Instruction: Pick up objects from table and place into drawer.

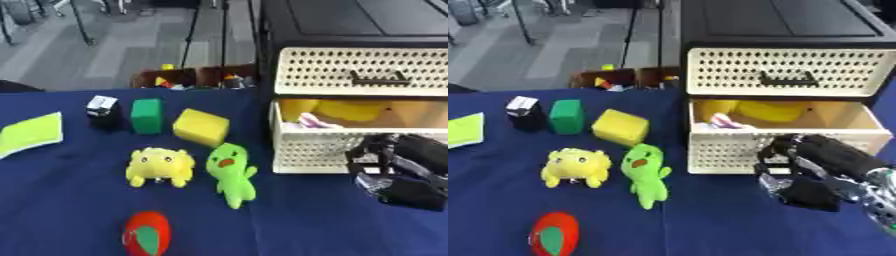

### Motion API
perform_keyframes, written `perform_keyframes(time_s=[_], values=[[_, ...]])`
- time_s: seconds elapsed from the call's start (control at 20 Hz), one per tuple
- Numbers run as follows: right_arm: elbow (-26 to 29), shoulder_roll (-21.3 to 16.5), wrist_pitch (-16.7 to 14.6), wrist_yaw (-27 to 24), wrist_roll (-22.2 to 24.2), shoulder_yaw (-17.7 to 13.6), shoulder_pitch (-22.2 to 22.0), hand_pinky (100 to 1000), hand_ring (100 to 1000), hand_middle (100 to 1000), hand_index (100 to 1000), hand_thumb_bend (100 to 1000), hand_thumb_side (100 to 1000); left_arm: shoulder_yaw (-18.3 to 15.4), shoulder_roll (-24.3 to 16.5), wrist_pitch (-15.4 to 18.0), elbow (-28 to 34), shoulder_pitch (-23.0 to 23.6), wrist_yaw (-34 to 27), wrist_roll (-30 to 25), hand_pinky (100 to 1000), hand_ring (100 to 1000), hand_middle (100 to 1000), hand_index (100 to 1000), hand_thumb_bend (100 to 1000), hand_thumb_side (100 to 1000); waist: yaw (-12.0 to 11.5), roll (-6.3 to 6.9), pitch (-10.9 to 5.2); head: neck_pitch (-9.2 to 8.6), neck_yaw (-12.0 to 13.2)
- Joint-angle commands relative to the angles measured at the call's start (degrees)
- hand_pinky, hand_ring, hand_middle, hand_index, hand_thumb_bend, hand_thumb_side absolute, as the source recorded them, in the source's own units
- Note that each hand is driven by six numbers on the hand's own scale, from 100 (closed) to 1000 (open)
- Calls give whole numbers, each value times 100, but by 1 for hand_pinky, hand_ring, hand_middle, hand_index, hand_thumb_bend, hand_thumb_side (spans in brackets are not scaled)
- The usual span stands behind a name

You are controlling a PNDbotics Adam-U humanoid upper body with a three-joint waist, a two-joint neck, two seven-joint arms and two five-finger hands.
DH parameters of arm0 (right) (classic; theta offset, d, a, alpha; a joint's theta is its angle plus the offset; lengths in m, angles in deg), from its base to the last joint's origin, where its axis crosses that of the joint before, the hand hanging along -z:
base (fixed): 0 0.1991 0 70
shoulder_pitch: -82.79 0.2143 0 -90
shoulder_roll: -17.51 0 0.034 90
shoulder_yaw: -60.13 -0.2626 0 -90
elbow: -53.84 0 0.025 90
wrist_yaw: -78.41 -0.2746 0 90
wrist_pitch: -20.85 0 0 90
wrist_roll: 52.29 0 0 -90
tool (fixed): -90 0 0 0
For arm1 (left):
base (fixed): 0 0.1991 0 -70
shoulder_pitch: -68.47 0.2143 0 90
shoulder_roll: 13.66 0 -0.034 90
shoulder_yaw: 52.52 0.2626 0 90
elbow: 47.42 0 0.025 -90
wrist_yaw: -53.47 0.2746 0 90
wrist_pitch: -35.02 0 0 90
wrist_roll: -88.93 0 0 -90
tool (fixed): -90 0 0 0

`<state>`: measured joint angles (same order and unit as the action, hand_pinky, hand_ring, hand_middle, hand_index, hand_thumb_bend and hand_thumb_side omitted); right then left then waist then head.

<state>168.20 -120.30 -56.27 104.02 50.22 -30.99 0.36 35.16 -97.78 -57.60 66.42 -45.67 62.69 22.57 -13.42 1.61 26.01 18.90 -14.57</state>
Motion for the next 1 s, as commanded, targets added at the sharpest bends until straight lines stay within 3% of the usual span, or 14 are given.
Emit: perform_keyframes(time_s=[0.05,0.6,1.0], values=[[-1,-212,136,33,-35,-120,69,474,712,749,826,100,1000,-25,-73,13,75,-38,-26,-44,329,541,563,812,310,792,-30,-23,-90,-124,-47],[-440,-224,190,290,-260,-172,215,495,745,775,825,100,1000,-22,-73,6,75,-17,-60,-95,329,542,564,813,298,793,-124,-33,-20,-184,-112],[-572,-223,117,195,-464,-195,303,520,753,778,820,100,1000,-22,-66,11,75,-27,-80,-112,330,542,564,813,294,796,-182,-28,18,-173,-174]])
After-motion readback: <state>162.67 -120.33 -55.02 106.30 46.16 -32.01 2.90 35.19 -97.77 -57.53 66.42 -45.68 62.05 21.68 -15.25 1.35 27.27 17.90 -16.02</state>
